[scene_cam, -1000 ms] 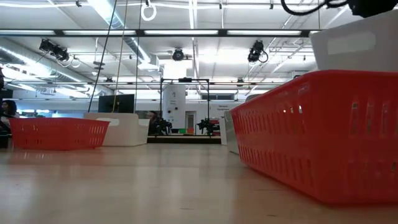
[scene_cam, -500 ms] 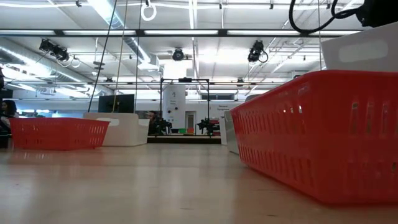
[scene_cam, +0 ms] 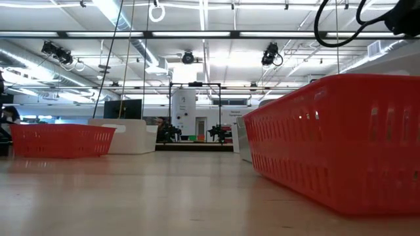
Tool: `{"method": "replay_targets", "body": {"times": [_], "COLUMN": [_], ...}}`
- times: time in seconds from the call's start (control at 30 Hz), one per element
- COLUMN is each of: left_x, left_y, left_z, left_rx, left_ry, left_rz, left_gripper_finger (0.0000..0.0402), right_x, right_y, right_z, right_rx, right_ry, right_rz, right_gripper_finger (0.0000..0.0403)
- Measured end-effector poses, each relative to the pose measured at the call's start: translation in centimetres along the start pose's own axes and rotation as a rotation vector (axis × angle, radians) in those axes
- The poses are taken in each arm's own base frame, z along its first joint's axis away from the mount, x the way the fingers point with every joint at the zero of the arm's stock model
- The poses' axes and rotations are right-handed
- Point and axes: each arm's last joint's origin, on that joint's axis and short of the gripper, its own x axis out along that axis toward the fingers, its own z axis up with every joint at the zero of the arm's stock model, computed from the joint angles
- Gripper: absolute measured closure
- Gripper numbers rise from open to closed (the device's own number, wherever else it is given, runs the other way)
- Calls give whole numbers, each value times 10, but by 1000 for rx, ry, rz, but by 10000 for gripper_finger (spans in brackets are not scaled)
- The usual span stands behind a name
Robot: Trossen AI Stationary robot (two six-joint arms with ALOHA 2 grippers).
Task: Stack baskets on shelf by color
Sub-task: Put the bottom white bin on the shelf
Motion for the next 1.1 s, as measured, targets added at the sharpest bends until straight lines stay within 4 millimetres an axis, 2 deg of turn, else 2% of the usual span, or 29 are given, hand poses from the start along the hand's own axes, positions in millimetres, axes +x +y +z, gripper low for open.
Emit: {"method": "replay_targets", "body": {"times": [0.13, 0.47, 0.67, 0.8, 0.9, 1.0, 1.1], "left_x": [-1, -4, -6, -7, -2, 12, 33], "left_y": [-4, -13, -19, -26, -35, -45, -55], "left_z": [-1, -5, -8, -10, -13, -19, -27], "left_rx": [22, 50, 56, 33, 60, 90, 93], "left_ry": [2, 6, 9, 23, 48, 88, 140], "left_rz": [-16, -55, -79, -101, -115, -111, -89], "left_gripper_finger": [260, 259, 262, 260, 260, 259, 261], "right_x": [0, 0, -9, -25, -38, -44, -45], "right_y": [0, -2, -4, -3, 3, 17, 36], "right_z": [0, -4, -13, -21, -28, -35, -42], "right_rx": [25, -11, -85, -165, -212, -338, -484], "right_ry": [-11, -17, -11, -52, -136, -230, -313], "right_rz": [4, -2, 48, 173, 349, 543, 629], "right_gripper_finger": [359, 251, 222, 221, 222, 222, 222]}}
